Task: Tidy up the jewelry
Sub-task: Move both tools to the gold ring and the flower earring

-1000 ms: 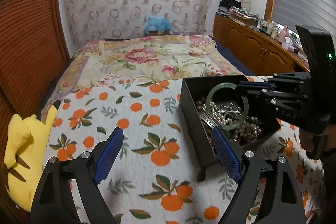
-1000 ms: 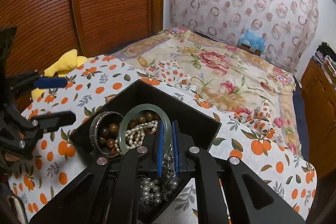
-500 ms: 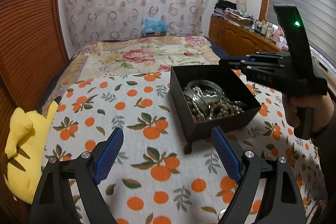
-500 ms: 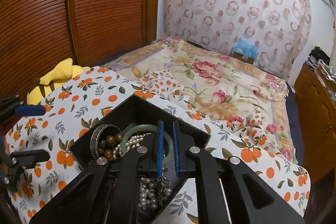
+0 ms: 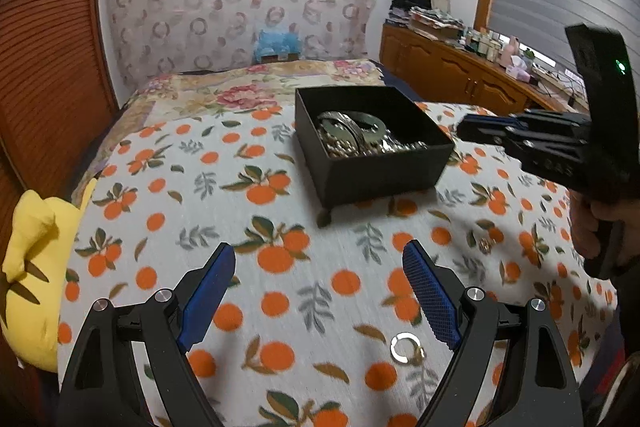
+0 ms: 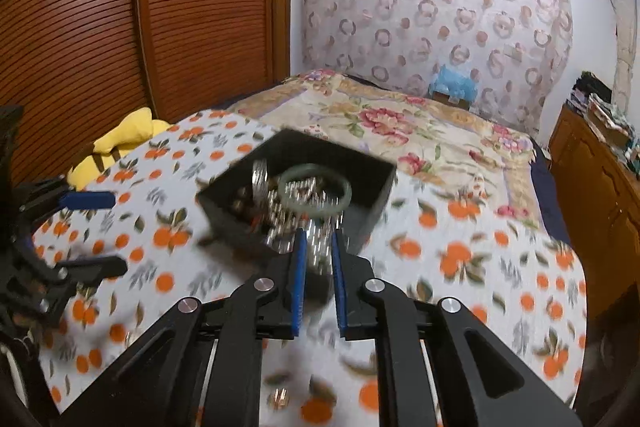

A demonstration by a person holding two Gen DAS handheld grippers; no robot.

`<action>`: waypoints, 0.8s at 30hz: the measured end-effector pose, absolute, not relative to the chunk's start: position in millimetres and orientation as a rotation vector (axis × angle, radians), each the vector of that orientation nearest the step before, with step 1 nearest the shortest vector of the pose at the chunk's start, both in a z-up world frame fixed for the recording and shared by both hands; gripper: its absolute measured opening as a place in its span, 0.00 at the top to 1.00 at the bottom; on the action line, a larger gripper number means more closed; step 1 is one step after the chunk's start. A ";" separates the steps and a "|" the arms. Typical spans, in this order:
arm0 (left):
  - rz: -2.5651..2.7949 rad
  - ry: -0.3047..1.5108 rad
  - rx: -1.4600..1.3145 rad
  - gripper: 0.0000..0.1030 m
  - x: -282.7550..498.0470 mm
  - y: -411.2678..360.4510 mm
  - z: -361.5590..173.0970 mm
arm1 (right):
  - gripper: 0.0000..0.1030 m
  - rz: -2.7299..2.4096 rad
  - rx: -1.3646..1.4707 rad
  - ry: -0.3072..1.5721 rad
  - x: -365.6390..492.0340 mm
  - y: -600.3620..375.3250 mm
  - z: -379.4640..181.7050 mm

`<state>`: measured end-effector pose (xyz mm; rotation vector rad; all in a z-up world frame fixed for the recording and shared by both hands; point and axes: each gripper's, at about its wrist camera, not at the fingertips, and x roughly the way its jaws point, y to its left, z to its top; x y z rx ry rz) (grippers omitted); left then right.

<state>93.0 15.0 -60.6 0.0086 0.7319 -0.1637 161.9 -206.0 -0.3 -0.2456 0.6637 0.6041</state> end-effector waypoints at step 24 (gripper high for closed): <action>-0.250 0.844 0.069 0.20 74.3 -14.2 -98.5 | 0.77 0.628 -0.273 0.857 115.1 -215.9 -64.8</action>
